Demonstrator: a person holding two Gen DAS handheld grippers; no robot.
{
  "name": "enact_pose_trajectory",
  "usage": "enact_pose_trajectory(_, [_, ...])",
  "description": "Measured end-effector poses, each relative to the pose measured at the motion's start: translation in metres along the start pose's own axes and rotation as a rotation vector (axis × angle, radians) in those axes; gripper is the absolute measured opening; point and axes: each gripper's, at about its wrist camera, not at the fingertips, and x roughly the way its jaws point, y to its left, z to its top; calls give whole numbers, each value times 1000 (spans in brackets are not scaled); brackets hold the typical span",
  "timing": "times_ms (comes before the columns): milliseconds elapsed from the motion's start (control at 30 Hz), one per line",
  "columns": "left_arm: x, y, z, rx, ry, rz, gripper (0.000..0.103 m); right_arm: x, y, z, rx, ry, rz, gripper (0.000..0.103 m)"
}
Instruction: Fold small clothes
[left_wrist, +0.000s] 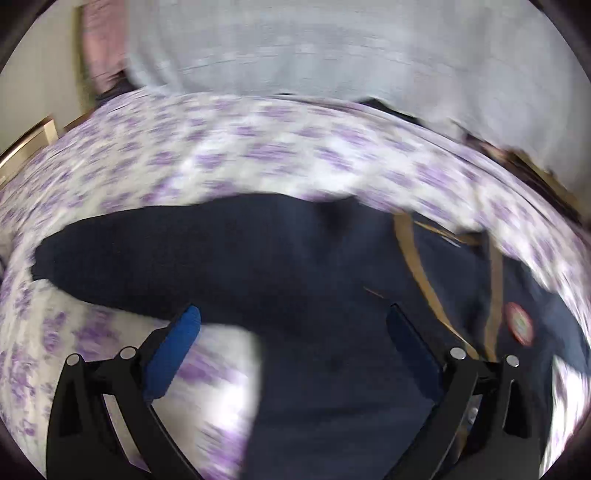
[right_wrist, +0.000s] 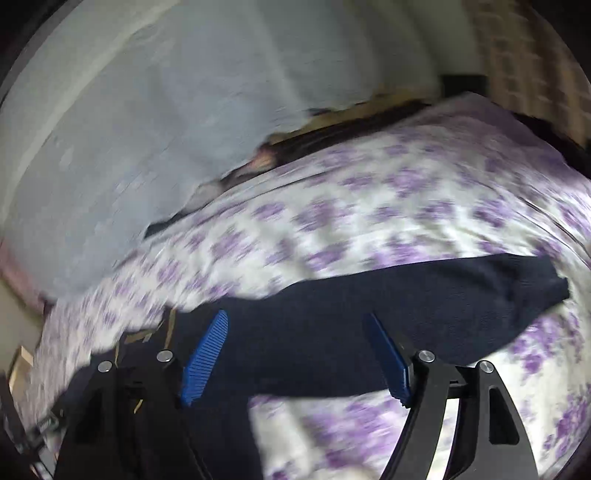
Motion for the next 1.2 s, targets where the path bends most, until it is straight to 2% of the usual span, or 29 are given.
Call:
enact_pose_trajectory(33, [1, -19, -8, 64, 17, -20, 99, 5, 27, -13, -96, 35, 26, 78])
enact_pose_trajectory(67, [5, -36, -19, 131, 39, -19, 99, 10, 49, -25, -180, 67, 15, 78])
enact_pose_trajectory(100, [14, -53, -31, 212, 67, 12, 99, 20, 67, -38, -272, 113, -16, 82])
enact_pose_trajectory(133, [24, -65, -42, 273, 95, 60, 99, 36, 77, -51, -353, 197, -46, 84])
enact_pose_trajectory(167, [31, -73, -47, 305, 106, 97, 99, 50, 77, -61, -377, 286, -55, 84])
enact_pose_trajectory(200, [26, -72, -48, 301, 83, 102, 99, 49, 72, -65, -353, 322, -47, 85])
enact_pose_trajectory(333, [11, -50, -65, 223, 144, -6, 99, 17, 50, -77, -288, 335, -45, 87])
enact_pose_trajectory(433, [-10, -41, -86, 235, 164, -59, 99, -15, 54, -102, -342, 325, -41, 87])
enact_pose_trajectory(533, [-32, -35, -117, 299, 145, -51, 99, -46, 61, -132, -466, 303, -59, 87])
enact_pose_trajectory(633, [-57, -24, -143, 335, 122, -49, 99, -76, 52, -150, -495, 285, -62, 88])
enact_pose_trajectory(733, [-79, -11, -160, 317, 111, -69, 99, -101, 41, -159, -496, 289, -53, 90])
enact_pose_trajectory(767, [-87, -7, -163, 303, 104, -86, 99, -108, 42, -162, -517, 308, -55, 90])
enact_pose_trajectory(800, [-95, -4, -164, 299, 96, -91, 99, -117, 44, -163, -544, 291, -52, 90])
enact_pose_trajectory(867, [-112, -8, -160, 304, 29, -33, 99, -139, 58, -160, -572, 210, -25, 90])
enact_pose_trajectory(900, [-119, -10, -156, 305, -10, -8, 99, -146, 68, -156, -573, 182, 15, 90])
enact_pose_trajectory(933, [-124, -16, -150, 310, -40, -2, 99, -148, 77, -152, -573, 165, 49, 90])
enact_pose_trajectory(1000, [-122, -28, -143, 325, -31, -21, 99, -139, 99, -151, -593, 167, 76, 90])
enact_pose_trajectory(1067, [-104, -39, -143, 347, 20, 28, 99, -115, 115, -163, -632, 250, 95, 90])
enact_pose_trajectory(1133, [-77, -41, -156, 371, 117, 83, 99, -95, 114, -181, -645, 352, 115, 90])
enact_pose_trajectory(1200, [-80, -28, -160, 319, 86, 21, 99, -100, 102, -184, -607, 341, 168, 91])
